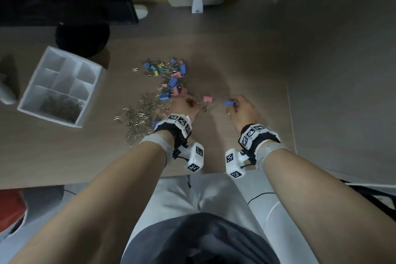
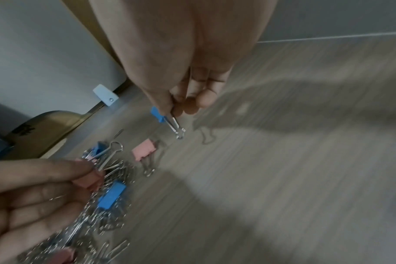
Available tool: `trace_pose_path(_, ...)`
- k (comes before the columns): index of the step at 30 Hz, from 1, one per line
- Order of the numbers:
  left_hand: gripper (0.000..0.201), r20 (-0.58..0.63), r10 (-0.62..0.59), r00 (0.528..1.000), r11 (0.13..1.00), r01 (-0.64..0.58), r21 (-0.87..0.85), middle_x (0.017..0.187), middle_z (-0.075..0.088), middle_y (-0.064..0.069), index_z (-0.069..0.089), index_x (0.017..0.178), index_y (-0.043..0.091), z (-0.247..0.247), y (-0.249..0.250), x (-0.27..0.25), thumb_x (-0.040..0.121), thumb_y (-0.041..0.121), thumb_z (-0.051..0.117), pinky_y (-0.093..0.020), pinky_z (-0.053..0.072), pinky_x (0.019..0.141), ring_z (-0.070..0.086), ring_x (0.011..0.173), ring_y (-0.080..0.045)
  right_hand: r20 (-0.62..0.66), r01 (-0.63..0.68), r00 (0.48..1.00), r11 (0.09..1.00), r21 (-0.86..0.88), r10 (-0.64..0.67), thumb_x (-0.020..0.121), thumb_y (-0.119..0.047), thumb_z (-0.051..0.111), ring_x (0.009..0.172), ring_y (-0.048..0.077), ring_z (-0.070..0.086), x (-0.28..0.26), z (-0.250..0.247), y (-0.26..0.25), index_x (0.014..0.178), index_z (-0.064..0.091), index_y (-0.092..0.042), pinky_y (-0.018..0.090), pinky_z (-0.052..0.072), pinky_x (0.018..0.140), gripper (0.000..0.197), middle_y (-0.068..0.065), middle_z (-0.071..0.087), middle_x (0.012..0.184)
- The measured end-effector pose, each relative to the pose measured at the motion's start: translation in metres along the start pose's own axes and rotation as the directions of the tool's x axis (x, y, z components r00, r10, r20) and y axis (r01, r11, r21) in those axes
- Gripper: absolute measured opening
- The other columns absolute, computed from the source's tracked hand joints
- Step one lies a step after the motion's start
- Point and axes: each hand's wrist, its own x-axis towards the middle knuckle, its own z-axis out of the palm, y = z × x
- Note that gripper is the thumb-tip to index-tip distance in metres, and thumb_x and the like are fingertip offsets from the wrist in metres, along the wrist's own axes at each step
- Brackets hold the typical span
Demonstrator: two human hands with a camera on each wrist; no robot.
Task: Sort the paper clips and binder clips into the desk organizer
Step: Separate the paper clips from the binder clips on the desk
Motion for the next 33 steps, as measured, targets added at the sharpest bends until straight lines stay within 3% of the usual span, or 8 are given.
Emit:
trace_pose_path(3,0.011,0.072,0.026,0.997,0.999,-0.028,0.028,0.079,0.075,-0.004,0.073,0.084,0.019,0.019,0.011,0.008,0.084,0.027,0.065,-0.032,0.058,0.075,0.07,0.078,-0.024,-0.03,-0.085,0.996,0.991,-0.108,0.082,0.094,-0.04,0.055,0.093,0.018,0.066,0.004,-0.009,0.012,0.113,0.063,-0.033,0.027,0.044,0.069,0.022,-0.013,0.072,0.098)
trace_pose_path(7,0.014,0.185,0.084,0.979,0.996,-0.088,0.013,0.085,0.075,-0.006,0.075,0.092,0.013,0.034,0.022,0.019,0.084,0.023,0.069,-0.033,0.058,0.078,0.07,0.082,-0.023,-0.044,-0.117,0.992,0.992,-0.043,0.116,0.09,-0.046,0.059,0.096,0.018,0.067,0.016,-0.007,0.018,0.114,0.063,-0.03,0.032,0.053,0.08,0.03,-0.011,0.073,0.101)
trace_pose_path(11,0.015,0.196,0.119,0.974,0.99,-0.101,-0.099,0.085,0.075,0.002,0.073,0.092,0.023,0.03,0.021,0.029,0.08,0.016,0.073,-0.039,0.06,0.077,0.071,0.079,-0.02,-0.095,-0.111,0.99,0.989,-0.102,0.101,0.081,-0.065,0.05,0.096,0.018,0.067,0.024,-0.005,0.007,0.116,0.058,-0.035,0.035,0.055,0.082,0.046,-0.012,0.071,0.107)
trace_pose_path(16,0.015,0.039,0.107,0.994,0.994,-0.105,-0.039,0.095,0.073,0.003,0.069,0.1,0.026,-0.005,0.009,0.047,0.087,0.019,0.064,-0.025,0.053,0.079,0.068,0.088,-0.017,-0.033,0.06,0.997,0.979,-0.195,-0.068,0.083,-0.046,0.066,0.112,0.021,0.057,0.032,0.004,-0.024,0.12,0.063,-0.035,0.03,0.048,0.087,0.039,-0.005,0.061,0.121)
trace_pose_path(19,0.014,-0.069,0.102,0.992,0.994,-0.104,-0.021,0.088,0.071,0.004,0.069,0.092,0.025,-0.031,-0.004,0.054,0.082,0.016,0.065,-0.023,0.05,0.075,0.067,0.083,-0.017,0.121,0.205,0.977,0.938,-0.279,-0.177,0.08,-0.042,0.073,0.118,0.022,0.045,0.039,0.021,-0.045,0.122,0.064,-0.037,0.029,0.038,0.094,0.043,-0.003,0.055,0.124)
trace_pose_path(22,0.014,-0.15,0.075,0.986,0.995,-0.085,-0.055,0.086,0.073,0.0,0.072,0.089,0.018,-0.047,-0.025,0.06,0.077,0.012,0.07,-0.022,0.051,0.073,0.068,0.077,-0.017,0.206,0.274,0.956,0.884,-0.379,-0.208,0.077,-0.039,0.076,0.116,0.025,0.044,0.044,0.036,-0.059,0.109,0.068,-0.038,0.034,0.039,0.095,0.032,-0.003,0.056,0.119)
trace_pose_path(28,0.028,-0.043,-0.077,0.996,0.997,0.076,-0.031,0.092,0.066,0.004,0.066,0.094,0.019,-0.051,-0.064,0.07,0.068,0.01,0.073,-0.023,0.054,0.068,0.068,0.08,-0.016,0.207,0.181,0.974,0.853,-0.49,-0.087,0.083,-0.028,0.065,0.119,0.03,0.045,0.045,0.034,-0.053,0.102,0.072,-0.03,0.038,0.041,0.099,0.02,0.003,0.063,0.116)
trace_pose_path(33,0.036,0.009,-0.1,0.995,0.994,0.1,0.042,0.112,0.067,-0.006,0.069,0.106,0.014,-0.048,-0.066,0.075,0.071,0.01,0.072,-0.035,0.06,0.083,0.07,0.091,-0.021,0.386,0.395,0.891,0.829,-0.395,-0.241,0.077,-0.041,0.071,0.107,0.023,0.051,0.048,0.05,-0.077,0.111,0.068,-0.032,0.03,0.038,0.08,0.035,-0.004,0.064,0.11)
